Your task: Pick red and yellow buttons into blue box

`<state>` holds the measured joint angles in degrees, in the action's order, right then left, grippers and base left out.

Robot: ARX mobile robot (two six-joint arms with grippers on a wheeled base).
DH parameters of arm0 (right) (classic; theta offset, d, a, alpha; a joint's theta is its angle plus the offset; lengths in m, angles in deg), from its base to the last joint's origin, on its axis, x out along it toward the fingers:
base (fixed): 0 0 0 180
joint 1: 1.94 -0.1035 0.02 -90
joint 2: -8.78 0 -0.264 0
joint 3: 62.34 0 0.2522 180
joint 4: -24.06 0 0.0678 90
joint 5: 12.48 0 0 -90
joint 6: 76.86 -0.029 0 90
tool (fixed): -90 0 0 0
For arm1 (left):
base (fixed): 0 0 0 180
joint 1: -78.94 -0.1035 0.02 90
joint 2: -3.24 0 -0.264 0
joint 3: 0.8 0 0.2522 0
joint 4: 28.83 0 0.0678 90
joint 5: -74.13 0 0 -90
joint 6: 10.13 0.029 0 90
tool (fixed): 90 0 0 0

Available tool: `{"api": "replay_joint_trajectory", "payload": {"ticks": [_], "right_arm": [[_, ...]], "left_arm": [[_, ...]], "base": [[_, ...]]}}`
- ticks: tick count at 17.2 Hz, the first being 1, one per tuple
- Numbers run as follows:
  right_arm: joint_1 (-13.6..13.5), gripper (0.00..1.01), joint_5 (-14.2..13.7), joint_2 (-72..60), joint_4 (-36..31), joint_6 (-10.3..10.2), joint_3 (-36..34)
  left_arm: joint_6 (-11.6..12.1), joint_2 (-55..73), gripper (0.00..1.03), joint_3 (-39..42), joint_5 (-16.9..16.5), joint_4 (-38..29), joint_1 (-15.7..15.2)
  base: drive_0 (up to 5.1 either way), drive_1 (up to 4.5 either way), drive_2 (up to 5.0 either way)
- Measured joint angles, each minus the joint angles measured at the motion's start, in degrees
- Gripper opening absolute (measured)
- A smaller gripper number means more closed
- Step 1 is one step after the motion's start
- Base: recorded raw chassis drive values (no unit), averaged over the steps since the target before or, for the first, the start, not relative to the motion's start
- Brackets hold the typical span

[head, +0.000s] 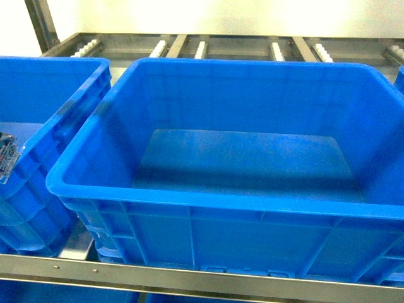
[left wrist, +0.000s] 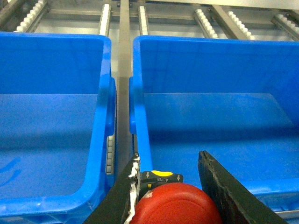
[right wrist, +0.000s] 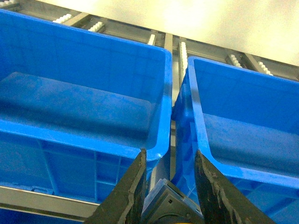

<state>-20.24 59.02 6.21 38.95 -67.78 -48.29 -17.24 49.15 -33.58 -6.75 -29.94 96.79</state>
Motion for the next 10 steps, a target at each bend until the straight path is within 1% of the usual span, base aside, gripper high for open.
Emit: {"api": "replay_joint_trajectory", "payload": {"ticks": [4,10], "right_arm": [[0.0,0.29,0.07,-0.02,0.02,0.0,0.0],[0.0,0.29,0.07,0.0,0.0,0.02,0.0]], "left_arm": [[0.02,0.0,0.31,0.0,0.37,0.13,-0.15],[0.0,-0.28,0.31,0.0,0.28,0.22,-0.09]], "base": [[0.0,0.0,0.0],[-0.1,4.26,-4.4]]}}
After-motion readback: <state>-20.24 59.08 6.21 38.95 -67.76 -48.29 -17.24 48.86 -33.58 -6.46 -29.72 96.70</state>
